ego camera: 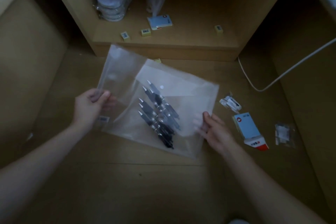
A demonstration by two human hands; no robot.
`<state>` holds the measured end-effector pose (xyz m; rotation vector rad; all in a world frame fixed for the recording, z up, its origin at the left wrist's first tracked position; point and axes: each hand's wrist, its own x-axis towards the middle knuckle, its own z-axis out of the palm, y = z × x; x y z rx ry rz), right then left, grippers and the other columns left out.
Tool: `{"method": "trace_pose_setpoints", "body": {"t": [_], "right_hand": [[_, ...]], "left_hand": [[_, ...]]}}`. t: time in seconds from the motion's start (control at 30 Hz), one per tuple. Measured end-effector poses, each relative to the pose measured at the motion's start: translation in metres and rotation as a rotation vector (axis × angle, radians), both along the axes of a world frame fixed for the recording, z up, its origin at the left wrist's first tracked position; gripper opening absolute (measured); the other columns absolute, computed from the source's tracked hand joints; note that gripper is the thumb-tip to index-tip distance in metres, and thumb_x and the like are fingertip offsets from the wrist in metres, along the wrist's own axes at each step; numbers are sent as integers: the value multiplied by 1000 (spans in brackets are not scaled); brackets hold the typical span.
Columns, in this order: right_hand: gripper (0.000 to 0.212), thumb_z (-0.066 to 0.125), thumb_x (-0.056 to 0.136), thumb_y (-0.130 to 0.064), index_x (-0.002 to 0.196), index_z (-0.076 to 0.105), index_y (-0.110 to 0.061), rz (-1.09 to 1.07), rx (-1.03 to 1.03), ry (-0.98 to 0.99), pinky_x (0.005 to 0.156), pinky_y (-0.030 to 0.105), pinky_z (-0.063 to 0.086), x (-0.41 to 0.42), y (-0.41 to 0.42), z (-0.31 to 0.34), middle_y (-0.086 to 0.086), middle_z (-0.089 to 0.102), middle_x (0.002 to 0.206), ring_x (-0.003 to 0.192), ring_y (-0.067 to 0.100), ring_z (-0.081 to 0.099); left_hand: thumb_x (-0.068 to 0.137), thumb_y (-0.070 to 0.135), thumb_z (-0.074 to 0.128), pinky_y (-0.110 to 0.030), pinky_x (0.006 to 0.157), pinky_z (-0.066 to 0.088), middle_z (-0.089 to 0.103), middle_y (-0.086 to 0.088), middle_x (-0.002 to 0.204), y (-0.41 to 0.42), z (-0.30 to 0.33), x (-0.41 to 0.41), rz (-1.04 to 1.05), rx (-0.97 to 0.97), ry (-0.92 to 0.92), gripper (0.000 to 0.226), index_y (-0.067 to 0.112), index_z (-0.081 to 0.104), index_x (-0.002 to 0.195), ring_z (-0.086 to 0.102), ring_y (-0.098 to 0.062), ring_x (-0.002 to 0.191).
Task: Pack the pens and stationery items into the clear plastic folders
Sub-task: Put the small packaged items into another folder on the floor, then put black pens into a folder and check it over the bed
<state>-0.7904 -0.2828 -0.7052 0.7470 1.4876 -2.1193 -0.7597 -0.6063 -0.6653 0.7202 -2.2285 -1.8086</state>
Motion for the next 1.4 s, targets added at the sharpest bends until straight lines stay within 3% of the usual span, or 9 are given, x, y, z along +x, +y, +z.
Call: {"method": "trace_pose_setpoints", "body": {"t": [0.2,0.37,0.53,0.67,0.8,1.03,1.1,1.23,1.4], "right_hand": [[19,45,98,-18,99,63,-16,-124,-107,112,92,36,48,-21,-3,35,-2,74,91,86,13,70],[21,47,95,-25,97,68,-22,-95,-24,300,101,37,41,-53,5,99,-5,72,104,112,15,60],[22,45,97,-27,98,67,-23,-116,-15,389,98,37,43,-74,0,182,-5,72,105,114,18,60],[22,43,99,-28,100,65,-24,-146,23,385,95,35,45,-71,4,285,-8,73,101,107,14,63],[23,41,100,-27,100,63,-23,-159,33,388,90,32,44,-60,20,411,-8,72,98,101,13,63],[22,40,102,-23,94,60,-20,-210,13,389,51,15,45,-40,26,629,-8,67,81,65,5,61],[22,41,101,-25,96,61,-20,-193,0,391,54,17,46,-40,18,681,-5,66,89,69,5,63],[24,42,100,-32,106,63,-21,-98,44,406,87,33,44,-40,-7,776,-2,69,102,98,18,63],[24,45,99,-31,106,63,-18,-21,70,376,91,36,45,-22,-53,830,3,67,104,97,22,62]], "left_hand": [[95,6,53,-15,59,54,70,15,65,5,47,-26,-66,-53,168,15,16,60,86,69,-2,64],[94,12,56,-27,84,54,73,15,76,3,84,-40,-45,-69,268,12,19,63,88,69,-5,83],[93,16,58,-44,93,50,74,9,84,6,162,-64,-22,-49,335,19,28,67,82,67,-23,96],[93,17,58,-43,93,51,72,5,88,19,259,-70,17,37,312,14,25,64,83,67,-23,97],[95,10,54,-21,77,55,73,12,74,31,390,-69,-8,108,279,16,20,62,85,69,-4,80],[92,10,59,-9,60,50,67,21,60,39,639,-59,-78,64,285,8,13,64,87,66,5,63],[92,14,60,-11,66,51,67,24,62,32,700,-53,-69,7,287,9,15,67,85,66,5,67],[92,20,62,-41,91,52,73,10,80,1,789,-37,-17,-4,270,13,24,68,81,69,-22,91],[94,19,58,-44,91,52,70,-4,93,-30,834,5,98,20,190,12,20,65,85,66,-26,93]]}}
